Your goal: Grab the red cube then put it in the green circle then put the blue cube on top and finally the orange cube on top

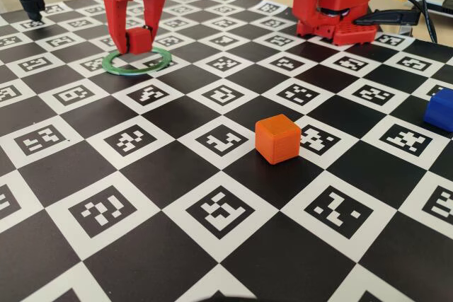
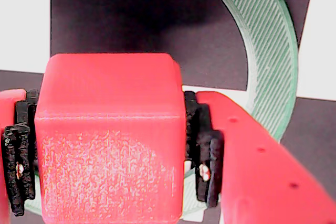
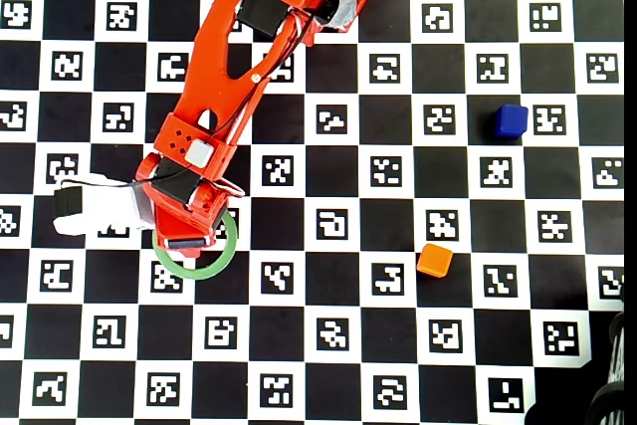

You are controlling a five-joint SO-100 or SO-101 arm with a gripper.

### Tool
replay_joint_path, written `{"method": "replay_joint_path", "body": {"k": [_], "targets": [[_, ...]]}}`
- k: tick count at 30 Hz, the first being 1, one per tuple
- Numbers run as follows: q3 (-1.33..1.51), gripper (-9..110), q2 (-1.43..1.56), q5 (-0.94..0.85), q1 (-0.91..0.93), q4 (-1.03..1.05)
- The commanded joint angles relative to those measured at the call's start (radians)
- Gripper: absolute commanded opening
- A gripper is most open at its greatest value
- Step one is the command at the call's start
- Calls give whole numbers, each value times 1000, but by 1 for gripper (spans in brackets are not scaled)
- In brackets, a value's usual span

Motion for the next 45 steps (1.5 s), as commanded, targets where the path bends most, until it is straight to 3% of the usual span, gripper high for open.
{"method": "replay_joint_path", "body": {"k": [1, 45], "targets": [[-12, -2, 135, -9, 6, -11], [61, -2, 100, -12, -5, -106]]}}
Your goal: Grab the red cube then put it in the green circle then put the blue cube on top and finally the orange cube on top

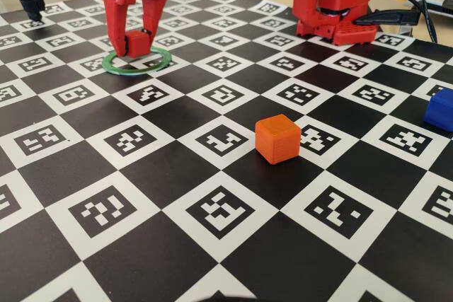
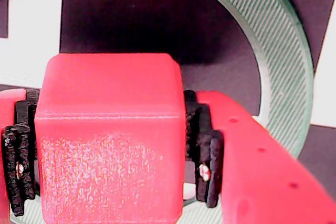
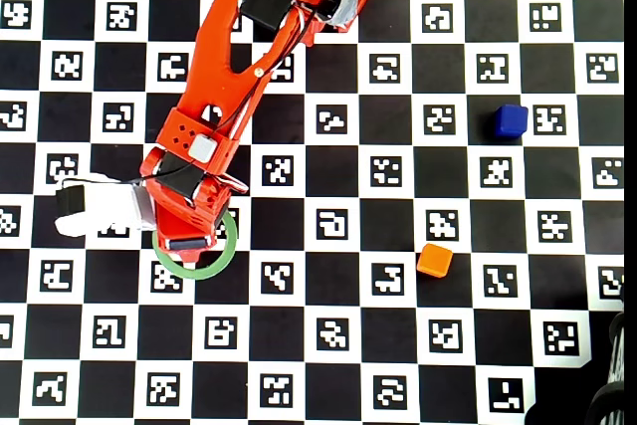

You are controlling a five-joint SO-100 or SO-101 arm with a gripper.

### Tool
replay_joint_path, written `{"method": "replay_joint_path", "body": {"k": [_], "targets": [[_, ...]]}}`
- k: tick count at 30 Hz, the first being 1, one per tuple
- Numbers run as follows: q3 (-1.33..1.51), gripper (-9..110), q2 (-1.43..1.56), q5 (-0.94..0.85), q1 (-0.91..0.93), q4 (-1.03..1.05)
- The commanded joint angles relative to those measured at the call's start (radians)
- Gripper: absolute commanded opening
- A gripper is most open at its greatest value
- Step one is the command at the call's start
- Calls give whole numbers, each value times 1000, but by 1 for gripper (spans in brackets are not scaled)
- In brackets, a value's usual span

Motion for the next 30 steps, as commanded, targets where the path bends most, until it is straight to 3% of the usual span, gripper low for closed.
{"method": "replay_joint_path", "body": {"k": [1, 30], "targets": [[-9, -2, 92, 5, -6, -12], [5, -2, 52, 21, -14, -35]]}}
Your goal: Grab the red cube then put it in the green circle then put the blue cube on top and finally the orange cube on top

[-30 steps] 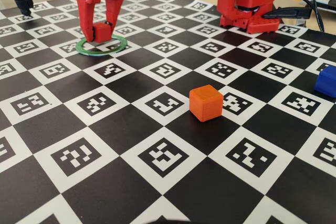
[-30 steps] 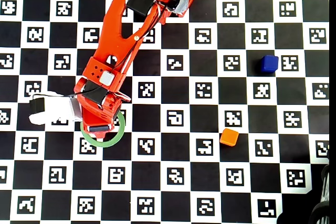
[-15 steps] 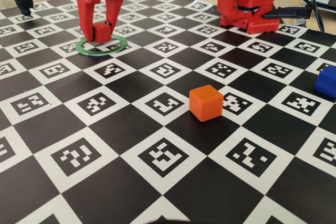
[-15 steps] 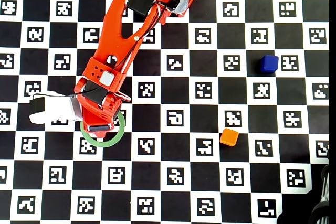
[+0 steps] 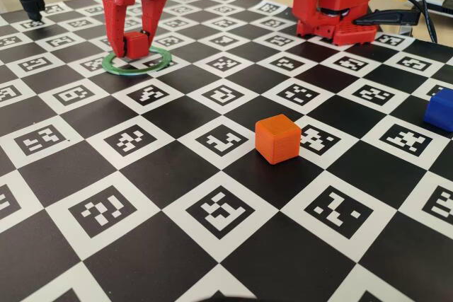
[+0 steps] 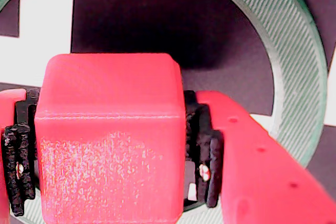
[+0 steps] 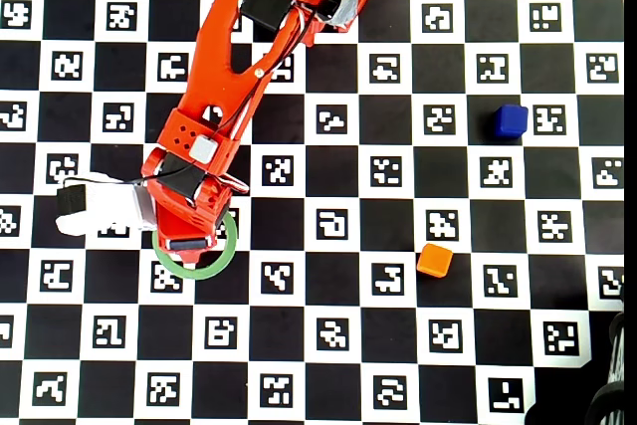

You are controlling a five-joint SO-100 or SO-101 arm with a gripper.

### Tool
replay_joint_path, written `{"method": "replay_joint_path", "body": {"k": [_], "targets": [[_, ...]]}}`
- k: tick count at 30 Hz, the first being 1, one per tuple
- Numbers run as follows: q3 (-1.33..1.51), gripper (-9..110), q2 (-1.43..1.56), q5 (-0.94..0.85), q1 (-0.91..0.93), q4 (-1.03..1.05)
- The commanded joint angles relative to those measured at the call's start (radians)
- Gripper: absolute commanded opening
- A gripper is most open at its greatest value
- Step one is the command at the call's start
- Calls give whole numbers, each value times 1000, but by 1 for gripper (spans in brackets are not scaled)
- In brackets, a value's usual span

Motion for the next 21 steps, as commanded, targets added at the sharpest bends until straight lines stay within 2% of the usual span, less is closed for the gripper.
{"method": "replay_joint_path", "body": {"k": [1, 21], "targets": [[-5, -2, 51, 8, -6, -18], [11, -2, 40, 5, -3, -37]]}}
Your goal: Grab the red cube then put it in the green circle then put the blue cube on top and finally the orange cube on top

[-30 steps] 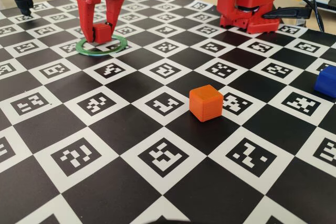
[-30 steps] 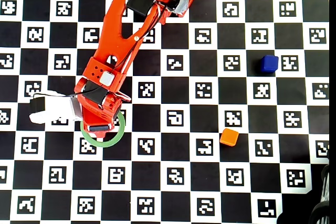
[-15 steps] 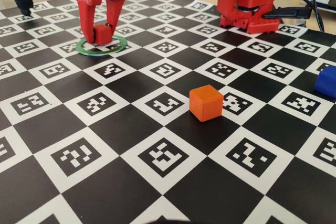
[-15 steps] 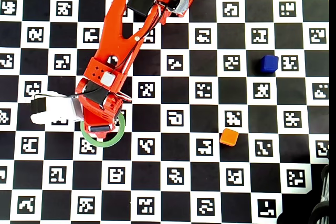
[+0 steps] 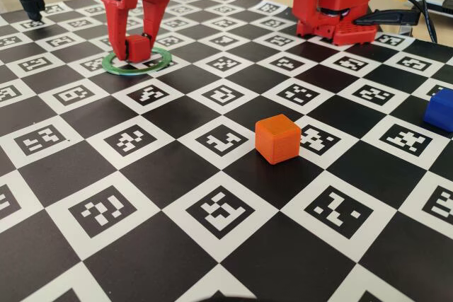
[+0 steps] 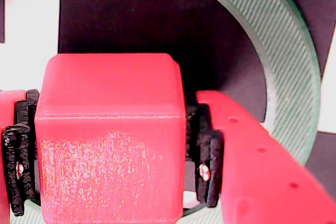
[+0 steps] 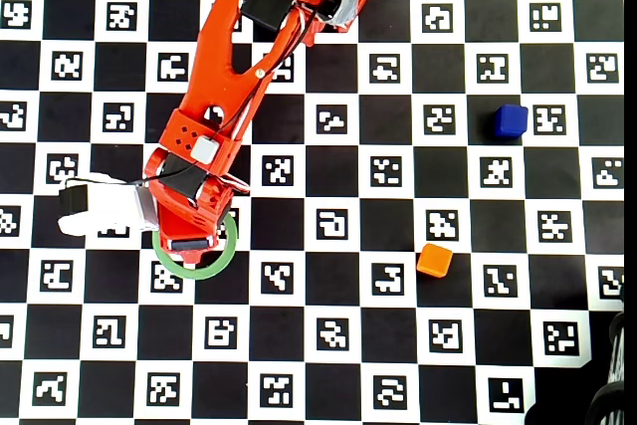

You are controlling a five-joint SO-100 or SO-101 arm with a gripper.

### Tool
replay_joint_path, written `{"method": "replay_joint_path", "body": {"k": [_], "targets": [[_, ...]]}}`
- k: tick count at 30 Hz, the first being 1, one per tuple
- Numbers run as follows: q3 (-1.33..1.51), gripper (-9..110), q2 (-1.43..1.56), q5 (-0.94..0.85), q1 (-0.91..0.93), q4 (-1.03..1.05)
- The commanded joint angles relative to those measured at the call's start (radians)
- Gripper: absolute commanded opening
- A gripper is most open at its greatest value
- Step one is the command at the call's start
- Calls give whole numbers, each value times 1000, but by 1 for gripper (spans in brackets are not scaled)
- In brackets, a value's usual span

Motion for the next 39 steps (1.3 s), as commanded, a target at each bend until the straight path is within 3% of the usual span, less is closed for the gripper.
{"method": "replay_joint_path", "body": {"k": [1, 16, 29, 39], "targets": [[-15, -2, 40, 5, -3, -11], [-2, 5, 43, -3, -2, -12], [18, 29, 55, 0, 2, -23], [26, 34, 61, 6, 2, -32]]}}
